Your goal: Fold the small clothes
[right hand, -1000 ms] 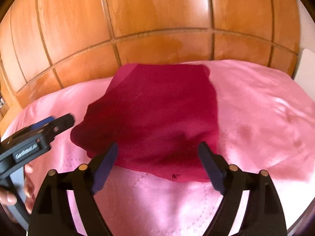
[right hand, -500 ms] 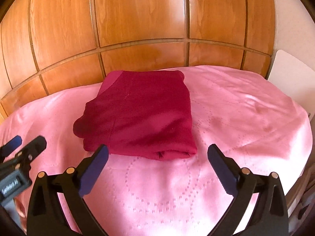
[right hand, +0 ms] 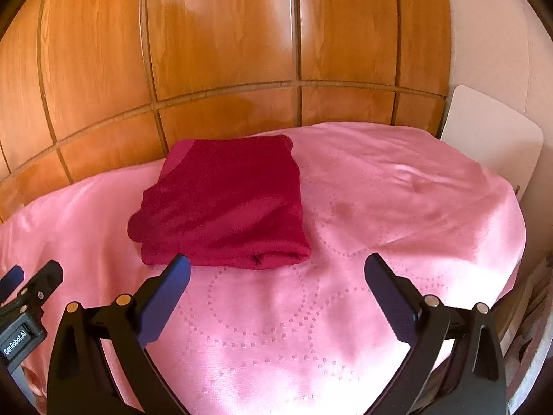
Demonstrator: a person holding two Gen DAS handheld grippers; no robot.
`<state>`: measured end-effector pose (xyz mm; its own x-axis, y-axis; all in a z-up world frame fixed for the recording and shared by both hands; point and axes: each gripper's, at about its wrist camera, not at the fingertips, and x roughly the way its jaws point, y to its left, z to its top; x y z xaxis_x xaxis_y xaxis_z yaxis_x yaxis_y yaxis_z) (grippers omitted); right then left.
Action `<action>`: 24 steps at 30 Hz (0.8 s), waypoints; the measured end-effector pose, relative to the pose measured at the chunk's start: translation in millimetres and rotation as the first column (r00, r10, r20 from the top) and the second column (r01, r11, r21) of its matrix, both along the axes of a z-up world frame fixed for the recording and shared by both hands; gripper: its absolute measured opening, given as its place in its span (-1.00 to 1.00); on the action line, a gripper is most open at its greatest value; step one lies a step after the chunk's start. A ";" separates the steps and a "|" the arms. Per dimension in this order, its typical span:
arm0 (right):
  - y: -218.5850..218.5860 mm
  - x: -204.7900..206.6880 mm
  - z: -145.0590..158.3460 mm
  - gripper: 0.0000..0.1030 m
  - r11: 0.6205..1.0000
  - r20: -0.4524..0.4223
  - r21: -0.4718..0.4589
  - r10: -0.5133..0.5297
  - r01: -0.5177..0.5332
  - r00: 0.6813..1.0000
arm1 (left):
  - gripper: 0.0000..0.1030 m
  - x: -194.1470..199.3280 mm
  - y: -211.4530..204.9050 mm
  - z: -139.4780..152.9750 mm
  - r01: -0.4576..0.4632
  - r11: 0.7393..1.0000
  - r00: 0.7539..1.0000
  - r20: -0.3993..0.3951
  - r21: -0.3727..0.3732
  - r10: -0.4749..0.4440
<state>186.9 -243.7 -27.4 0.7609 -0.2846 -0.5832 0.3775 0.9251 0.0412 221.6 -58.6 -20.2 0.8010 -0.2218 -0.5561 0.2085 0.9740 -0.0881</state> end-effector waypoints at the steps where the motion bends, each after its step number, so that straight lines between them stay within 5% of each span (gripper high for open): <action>1: 1.5 -1.5 1.5 0.95 1.000 0.004 0.000 0.002 -0.002 1.000 | 0.92 -2.0 1.3 1.3 -0.004 1.000 1.000 0.007 -0.004 0.004; 24: 21.1 -30.2 14.3 0.95 0.999 0.061 -0.025 0.023 -0.021 0.998 | 0.93 -41.0 15.4 22.1 -0.040 0.999 0.992 0.121 -0.023 0.042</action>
